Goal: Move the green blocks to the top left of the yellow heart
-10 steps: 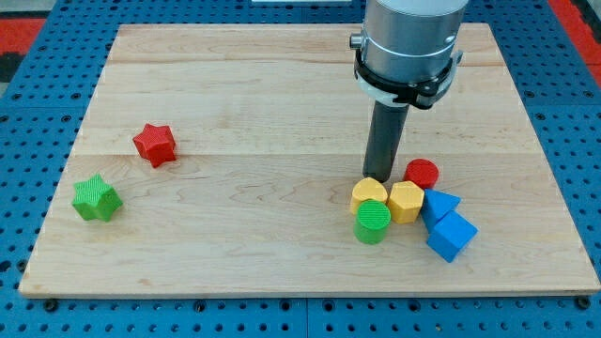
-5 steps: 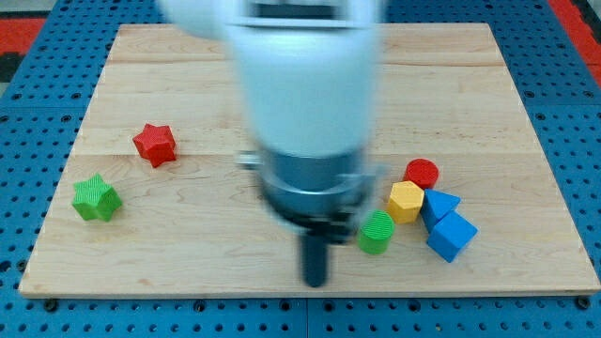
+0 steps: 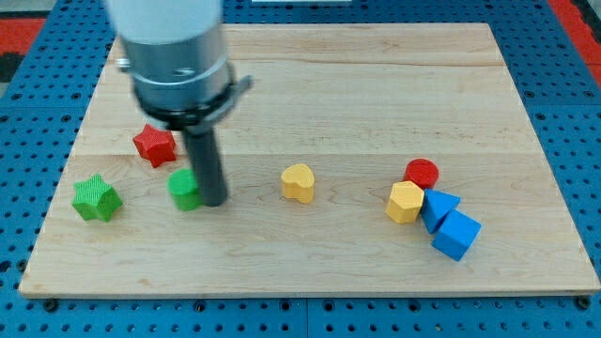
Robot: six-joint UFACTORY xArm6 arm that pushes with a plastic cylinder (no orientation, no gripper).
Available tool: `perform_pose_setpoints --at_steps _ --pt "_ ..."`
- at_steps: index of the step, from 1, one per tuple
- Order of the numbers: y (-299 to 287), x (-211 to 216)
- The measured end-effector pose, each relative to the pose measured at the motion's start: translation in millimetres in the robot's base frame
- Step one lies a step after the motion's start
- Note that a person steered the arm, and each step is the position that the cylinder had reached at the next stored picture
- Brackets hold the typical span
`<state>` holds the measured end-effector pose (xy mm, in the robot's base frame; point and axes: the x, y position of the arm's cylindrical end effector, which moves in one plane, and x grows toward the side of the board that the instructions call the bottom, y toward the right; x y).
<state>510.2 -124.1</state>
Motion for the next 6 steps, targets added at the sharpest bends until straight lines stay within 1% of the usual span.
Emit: perform_pose_setpoints --at_steps 1,2,3,4,5,6 --pt "-49 1" --pt "-56 21" --pt "-97 44" --pt "-141 27" --pt "-128 9" --pt "-95 3"
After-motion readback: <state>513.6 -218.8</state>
